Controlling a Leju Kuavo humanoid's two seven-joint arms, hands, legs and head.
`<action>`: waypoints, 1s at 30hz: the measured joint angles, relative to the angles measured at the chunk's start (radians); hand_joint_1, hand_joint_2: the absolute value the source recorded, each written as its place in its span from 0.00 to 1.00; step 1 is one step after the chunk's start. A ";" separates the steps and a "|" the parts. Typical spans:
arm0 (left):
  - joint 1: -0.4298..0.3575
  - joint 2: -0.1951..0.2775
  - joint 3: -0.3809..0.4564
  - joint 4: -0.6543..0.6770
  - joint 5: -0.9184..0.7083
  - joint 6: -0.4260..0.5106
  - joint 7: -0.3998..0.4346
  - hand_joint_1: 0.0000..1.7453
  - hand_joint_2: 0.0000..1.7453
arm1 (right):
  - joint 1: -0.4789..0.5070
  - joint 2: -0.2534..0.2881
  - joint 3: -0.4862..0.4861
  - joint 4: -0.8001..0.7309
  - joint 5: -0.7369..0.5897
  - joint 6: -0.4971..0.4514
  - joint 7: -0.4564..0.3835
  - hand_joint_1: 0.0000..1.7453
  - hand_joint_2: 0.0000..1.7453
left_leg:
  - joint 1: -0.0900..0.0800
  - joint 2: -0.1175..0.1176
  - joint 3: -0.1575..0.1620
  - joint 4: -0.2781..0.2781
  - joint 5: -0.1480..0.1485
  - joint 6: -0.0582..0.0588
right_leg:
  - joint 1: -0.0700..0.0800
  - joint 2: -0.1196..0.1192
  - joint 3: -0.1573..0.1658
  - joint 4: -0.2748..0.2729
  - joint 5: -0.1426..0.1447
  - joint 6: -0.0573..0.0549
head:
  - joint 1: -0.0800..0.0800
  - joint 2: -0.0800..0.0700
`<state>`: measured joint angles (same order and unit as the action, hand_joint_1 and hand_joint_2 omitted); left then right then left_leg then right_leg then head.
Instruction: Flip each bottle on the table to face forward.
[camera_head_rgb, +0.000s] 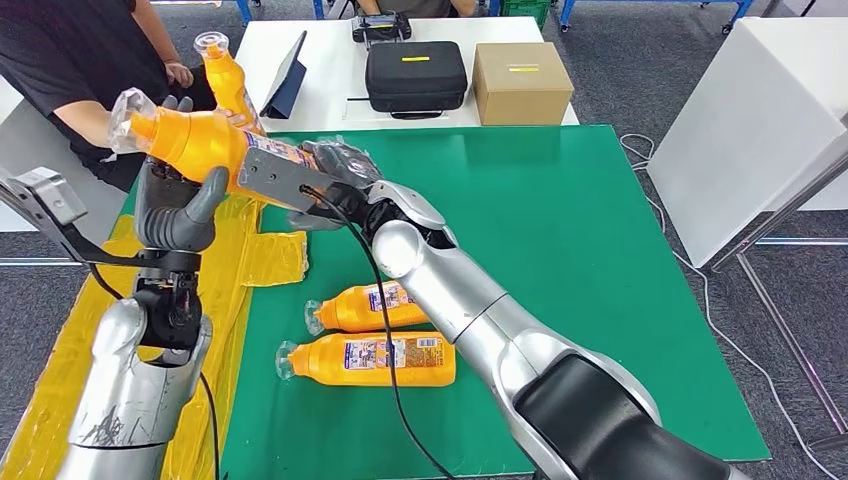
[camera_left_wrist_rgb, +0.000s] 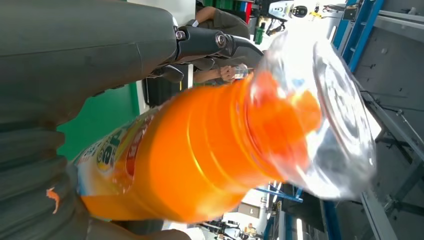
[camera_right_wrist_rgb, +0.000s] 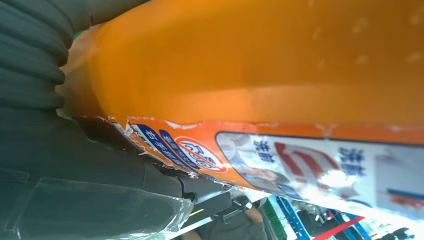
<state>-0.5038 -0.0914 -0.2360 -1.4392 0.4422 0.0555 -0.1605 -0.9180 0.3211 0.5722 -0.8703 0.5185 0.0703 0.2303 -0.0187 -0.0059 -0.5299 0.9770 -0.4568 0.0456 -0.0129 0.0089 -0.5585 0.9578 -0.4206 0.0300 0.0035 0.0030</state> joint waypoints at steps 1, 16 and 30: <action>0.003 -0.003 -0.002 -0.005 -0.001 0.002 0.004 0.00 1.00 | 0.000 -0.001 0.000 -0.003 0.001 -0.001 0.005 1.00 1.00 | 0.000 0.000 0.000 0.000 0.000 0.000 | 0.000 0.000 0.000 0.000 0.000 0.000 | 0.000 0.000; 0.056 -0.022 -0.047 -0.057 -0.003 0.009 0.020 0.00 1.00 | 0.053 -0.011 0.025 -0.066 0.043 0.000 0.044 1.00 1.00 | 0.000 0.000 0.000 0.000 0.000 0.000 | 0.000 0.000 0.000 0.000 0.000 0.000 | 0.000 0.000; 0.101 -0.017 -0.034 -0.097 0.003 0.026 0.022 0.00 1.00 | 0.086 0.007 0.111 -0.095 0.132 0.005 0.075 1.00 1.00 | 0.000 0.000 -0.001 0.000 0.000 0.000 | 0.000 0.000 0.000 0.000 0.000 0.000 | 0.000 0.000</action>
<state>-0.4026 -0.1086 -0.2703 -1.5357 0.4456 0.0816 -0.1387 -0.8321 0.3281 0.6834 -0.9658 0.6505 0.0756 0.3052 -0.0186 -0.0056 -0.5306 0.9770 -0.4572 0.0454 -0.0128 0.0090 -0.5589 0.9577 -0.4207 0.0300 0.0033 0.0031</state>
